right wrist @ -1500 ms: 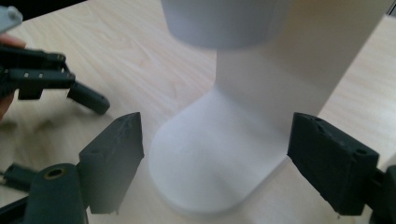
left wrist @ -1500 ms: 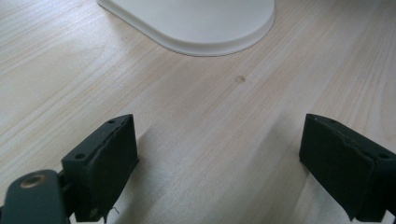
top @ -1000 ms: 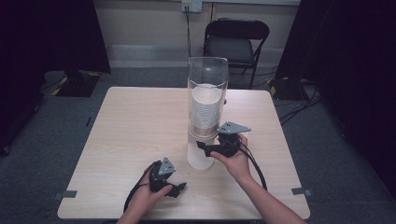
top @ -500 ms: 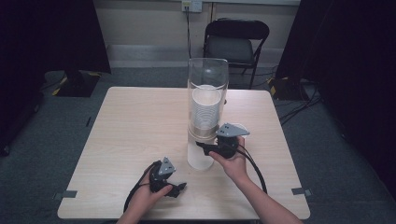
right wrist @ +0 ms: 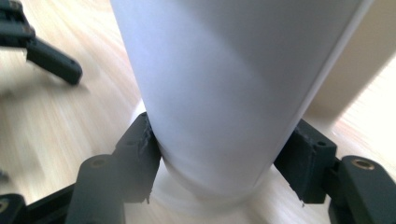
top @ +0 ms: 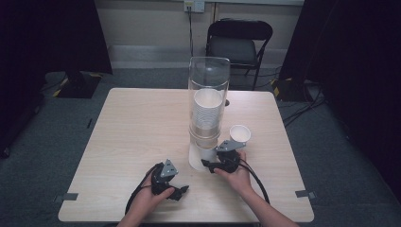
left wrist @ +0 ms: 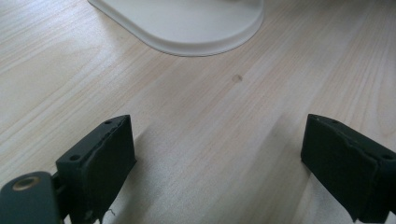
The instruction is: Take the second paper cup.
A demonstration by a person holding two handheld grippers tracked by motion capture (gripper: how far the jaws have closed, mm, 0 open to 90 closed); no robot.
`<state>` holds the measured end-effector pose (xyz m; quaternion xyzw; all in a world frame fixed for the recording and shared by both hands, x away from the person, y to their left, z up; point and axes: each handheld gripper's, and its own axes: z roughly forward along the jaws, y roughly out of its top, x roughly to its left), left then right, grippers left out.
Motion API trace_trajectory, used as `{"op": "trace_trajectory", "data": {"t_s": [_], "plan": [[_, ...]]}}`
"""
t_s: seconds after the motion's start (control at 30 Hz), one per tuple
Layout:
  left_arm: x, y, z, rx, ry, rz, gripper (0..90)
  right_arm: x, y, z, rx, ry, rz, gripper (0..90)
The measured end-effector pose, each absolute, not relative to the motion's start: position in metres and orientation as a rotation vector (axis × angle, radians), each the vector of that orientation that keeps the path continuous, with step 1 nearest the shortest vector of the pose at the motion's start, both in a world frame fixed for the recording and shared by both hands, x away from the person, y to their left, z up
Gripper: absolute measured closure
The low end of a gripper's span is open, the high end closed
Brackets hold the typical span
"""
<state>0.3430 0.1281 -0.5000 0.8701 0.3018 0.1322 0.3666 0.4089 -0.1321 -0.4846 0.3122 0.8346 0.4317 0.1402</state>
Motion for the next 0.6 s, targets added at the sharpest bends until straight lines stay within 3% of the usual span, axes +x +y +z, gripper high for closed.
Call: {"op": "trace_trajectory", "data": {"t_s": [0.6], "plan": [[0.343, 0.127, -0.501, 2.214, 0.781, 0.328, 9.2, 0.388, -0.204, -0.486, 0.985, 2.393, 1.169, 34.6]]}}
